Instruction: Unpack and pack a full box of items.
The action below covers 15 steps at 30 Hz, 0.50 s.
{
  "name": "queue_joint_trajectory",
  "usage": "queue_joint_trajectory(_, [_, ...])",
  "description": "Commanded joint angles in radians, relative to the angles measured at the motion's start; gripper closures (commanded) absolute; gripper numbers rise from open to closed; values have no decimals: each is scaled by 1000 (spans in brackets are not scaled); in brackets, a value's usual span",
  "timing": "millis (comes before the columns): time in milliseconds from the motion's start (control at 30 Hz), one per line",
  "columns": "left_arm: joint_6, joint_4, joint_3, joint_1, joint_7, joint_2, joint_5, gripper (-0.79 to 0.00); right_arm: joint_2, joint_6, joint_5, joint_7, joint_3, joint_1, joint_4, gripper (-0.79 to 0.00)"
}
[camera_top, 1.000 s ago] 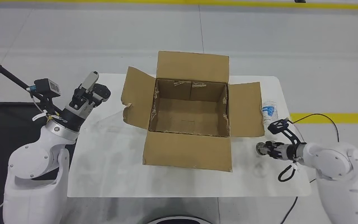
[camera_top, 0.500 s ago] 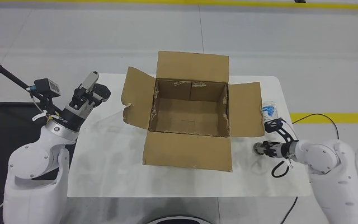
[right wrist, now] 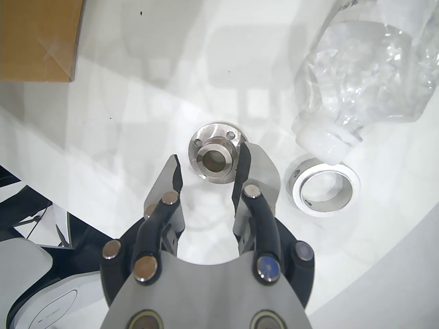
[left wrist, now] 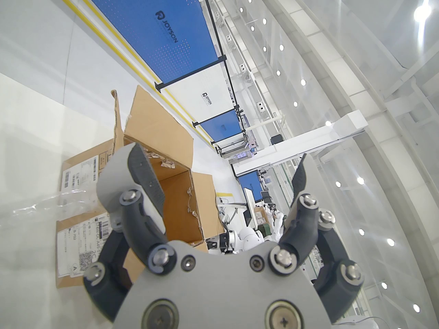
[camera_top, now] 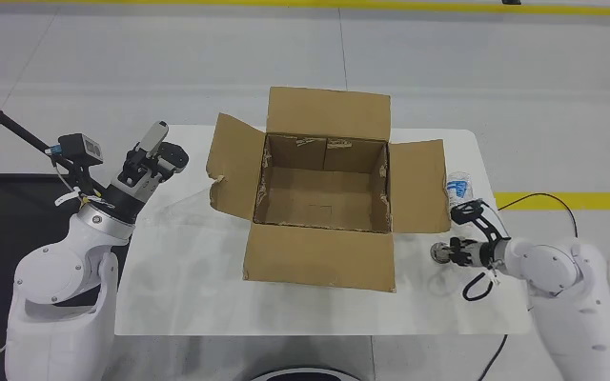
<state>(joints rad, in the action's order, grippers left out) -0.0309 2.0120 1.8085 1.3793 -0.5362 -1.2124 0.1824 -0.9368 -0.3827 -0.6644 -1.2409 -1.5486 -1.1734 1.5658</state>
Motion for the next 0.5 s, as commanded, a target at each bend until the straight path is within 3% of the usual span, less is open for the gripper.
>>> queue_joint_trajectory(0, [0,0,0,0,0,0,0,-785,4,0,13,30,-33,-12,22,-785])
queue_joint_trajectory(267, [0,0,0,0,0,0,0,-785,20,32,104,147,-200,-78,103,-785])
queue_joint_trajectory(467, [0,0,0,0,0,0,0,-785,29,-59,242,195,-274,-94,60,-785])
